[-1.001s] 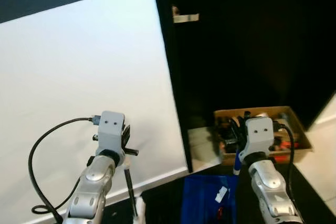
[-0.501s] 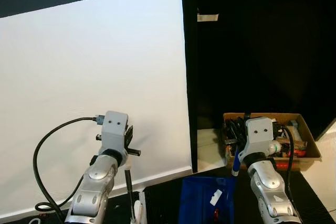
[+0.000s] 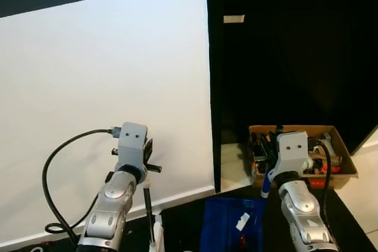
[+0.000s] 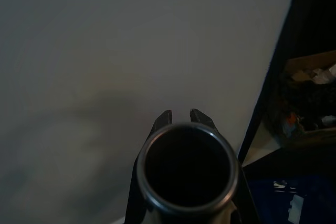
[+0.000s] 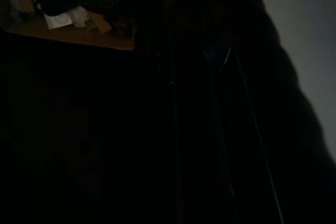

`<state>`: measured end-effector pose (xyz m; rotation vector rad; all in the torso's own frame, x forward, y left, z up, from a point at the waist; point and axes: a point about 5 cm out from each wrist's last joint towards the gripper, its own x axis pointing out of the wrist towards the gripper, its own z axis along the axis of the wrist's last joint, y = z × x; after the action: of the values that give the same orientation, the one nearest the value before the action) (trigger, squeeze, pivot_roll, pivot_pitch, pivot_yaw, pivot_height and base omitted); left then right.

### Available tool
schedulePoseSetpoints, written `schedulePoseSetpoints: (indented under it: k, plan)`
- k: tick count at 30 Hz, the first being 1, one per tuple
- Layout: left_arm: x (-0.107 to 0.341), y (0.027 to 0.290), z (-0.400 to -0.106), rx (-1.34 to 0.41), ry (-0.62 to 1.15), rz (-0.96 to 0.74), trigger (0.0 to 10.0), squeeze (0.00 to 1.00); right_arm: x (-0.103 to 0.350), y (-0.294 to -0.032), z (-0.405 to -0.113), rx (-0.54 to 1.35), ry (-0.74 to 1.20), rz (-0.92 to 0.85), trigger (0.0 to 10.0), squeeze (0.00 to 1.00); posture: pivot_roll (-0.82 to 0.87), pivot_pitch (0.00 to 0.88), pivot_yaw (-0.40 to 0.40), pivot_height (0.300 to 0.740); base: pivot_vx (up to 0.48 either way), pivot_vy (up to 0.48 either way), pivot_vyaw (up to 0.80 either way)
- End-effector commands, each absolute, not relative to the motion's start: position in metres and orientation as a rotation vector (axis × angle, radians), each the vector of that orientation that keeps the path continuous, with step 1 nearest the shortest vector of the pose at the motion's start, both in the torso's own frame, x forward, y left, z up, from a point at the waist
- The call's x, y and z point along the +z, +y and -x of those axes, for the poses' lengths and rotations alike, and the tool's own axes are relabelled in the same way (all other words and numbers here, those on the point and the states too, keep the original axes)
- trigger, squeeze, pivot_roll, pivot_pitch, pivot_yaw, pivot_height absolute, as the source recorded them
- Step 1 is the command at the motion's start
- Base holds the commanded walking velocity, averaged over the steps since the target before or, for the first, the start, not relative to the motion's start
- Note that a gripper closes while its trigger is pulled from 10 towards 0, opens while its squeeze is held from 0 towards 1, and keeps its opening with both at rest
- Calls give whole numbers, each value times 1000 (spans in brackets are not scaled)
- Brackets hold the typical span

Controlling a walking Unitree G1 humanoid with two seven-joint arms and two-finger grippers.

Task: Sweep floor

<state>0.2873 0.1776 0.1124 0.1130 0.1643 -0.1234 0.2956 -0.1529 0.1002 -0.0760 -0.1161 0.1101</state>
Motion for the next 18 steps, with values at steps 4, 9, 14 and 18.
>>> schedulePoseSetpoints:
  k: [4,9,14,18]
  plan:
    - [115,177,-289,-111,141,-118,10000,0,102,-153,-295,104,-131,74,10000,0,-26,102,120,740,259,-401,0]
    - [115,177,-290,-108,140,-117,10000,0,102,-154,-295,102,-130,75,10000,0,-26,102,120,740,262,-398,0]
    - [115,177,-290,-105,141,-117,10000,0,102,-154,-295,102,-129,77,10000,0,-27,104,121,740,277,-388,0]
    - [115,178,-290,-102,141,-117,10000,0,102,-154,-295,104,-130,77,10000,0,-27,104,121,740,295,-374,0]
